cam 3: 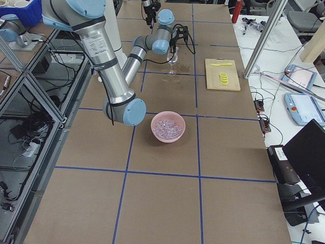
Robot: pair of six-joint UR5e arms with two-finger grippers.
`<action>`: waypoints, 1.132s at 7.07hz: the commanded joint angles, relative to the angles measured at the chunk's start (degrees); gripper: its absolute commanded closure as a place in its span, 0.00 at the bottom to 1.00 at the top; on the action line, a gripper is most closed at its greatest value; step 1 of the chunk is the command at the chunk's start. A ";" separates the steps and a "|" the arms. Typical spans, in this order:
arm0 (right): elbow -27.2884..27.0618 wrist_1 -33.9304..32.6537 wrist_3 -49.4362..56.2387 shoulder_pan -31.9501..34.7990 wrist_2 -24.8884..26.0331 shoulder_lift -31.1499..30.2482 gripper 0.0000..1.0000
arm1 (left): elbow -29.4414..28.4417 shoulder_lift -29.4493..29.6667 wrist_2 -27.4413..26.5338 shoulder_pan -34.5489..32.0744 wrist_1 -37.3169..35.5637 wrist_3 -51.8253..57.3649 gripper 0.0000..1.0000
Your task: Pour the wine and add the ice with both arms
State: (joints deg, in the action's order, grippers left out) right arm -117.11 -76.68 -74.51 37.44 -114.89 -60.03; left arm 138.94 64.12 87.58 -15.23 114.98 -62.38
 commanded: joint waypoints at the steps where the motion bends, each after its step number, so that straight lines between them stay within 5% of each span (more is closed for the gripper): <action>1: 3.19 -0.05 -0.64 -1.67 2.12 2.89 1.00 | 1.77 -0.04 4.78 -5.66 -1.15 5.58 0.00; 8: 8.30 -0.22 -1.34 -6.24 5.47 6.86 1.00 | 6.16 1.36 15.78 -24.38 -8.35 23.24 0.00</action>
State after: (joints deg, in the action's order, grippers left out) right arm -109.11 -76.89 -75.85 31.33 -109.44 -53.37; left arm 144.32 65.13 102.63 -36.90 108.55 -42.06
